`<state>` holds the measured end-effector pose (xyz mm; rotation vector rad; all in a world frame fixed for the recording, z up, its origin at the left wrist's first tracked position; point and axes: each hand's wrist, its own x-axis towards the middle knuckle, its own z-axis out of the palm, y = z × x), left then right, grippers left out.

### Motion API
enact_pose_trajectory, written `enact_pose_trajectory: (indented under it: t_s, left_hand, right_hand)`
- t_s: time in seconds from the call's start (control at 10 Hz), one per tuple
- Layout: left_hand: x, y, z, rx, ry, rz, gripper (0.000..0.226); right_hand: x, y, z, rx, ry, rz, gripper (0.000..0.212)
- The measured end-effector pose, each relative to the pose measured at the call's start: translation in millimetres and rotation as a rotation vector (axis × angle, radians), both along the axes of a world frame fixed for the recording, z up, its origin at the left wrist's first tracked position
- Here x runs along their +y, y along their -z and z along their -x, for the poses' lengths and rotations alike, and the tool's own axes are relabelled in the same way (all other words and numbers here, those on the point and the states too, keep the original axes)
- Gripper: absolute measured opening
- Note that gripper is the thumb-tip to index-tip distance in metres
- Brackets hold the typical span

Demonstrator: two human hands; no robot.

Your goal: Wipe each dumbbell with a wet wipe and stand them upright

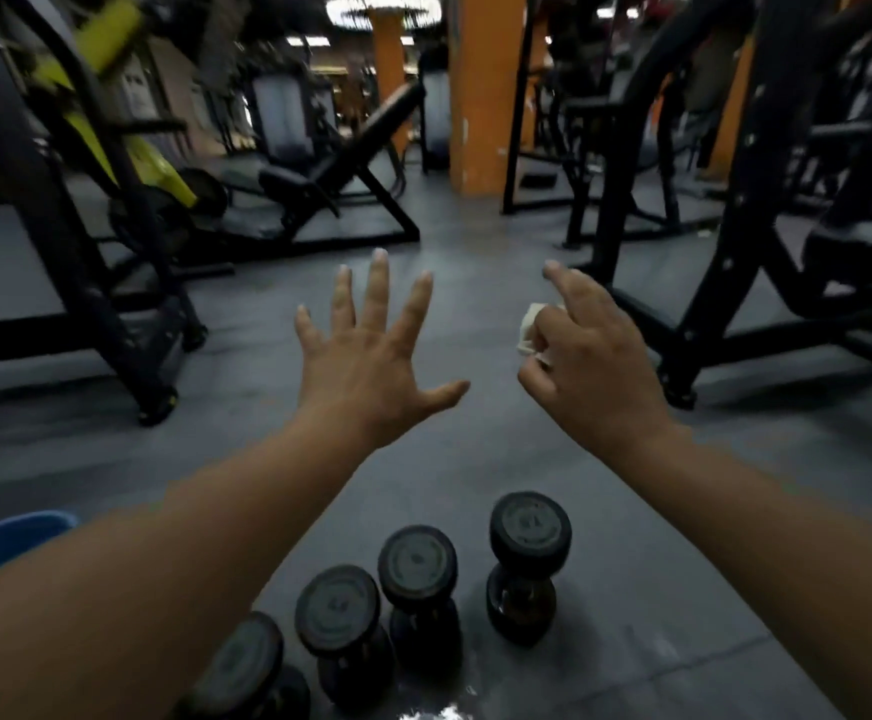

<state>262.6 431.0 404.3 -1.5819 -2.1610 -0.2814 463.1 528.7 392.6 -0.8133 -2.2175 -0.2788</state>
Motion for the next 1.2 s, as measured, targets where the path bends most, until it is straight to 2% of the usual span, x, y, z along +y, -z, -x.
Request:
enact_pose_trajectory:
  t_s: [0.2, 0.4, 0.5, 0.7, 0.9, 1.0, 1.1, 1.2]
  left_hand:
    - [-123, -105, 59, 0.080, -0.136, -0.188, 0.110]
    - [-265, -128, 149, 0.099, -0.343, -0.232, 0.109]
    - [-329, -109, 190, 0.069, -0.464, -0.205, 0.109]
    - [-405, -39, 241, -0.011, -0.618, -0.078, 0.110]
    - [-419, 36, 281, -0.073, -0.711, 0.034, 0.109]
    - [-416, 70, 303, -0.121, -0.742, 0.054, 0.111]
    - [-407, 110, 316, -0.175, -0.760, 0.136, 0.110]
    - [-390, 143, 325, -0.237, -0.806, 0.265, 0.109]
  right_hand:
    - [-96, -120, 70, 0.070, -0.158, -0.170, 0.017]
    - [-196, -168, 195, 0.099, -0.394, -0.234, 0.012]
    - [-242, -164, 264, 0.137, -0.556, -0.221, 0.008]
    - [-301, -110, 366, 0.156, -0.707, -0.127, 0.009]
    - [-306, -28, 460, 0.281, -0.830, 0.065, 0.014]
    - [-301, 32, 513, 0.276, -0.850, 0.212, 0.014]
    - [-293, 119, 553, -0.024, -0.789, 0.396, 0.022]
    - [-286, 198, 570, -0.651, -0.651, 0.477, 0.058]
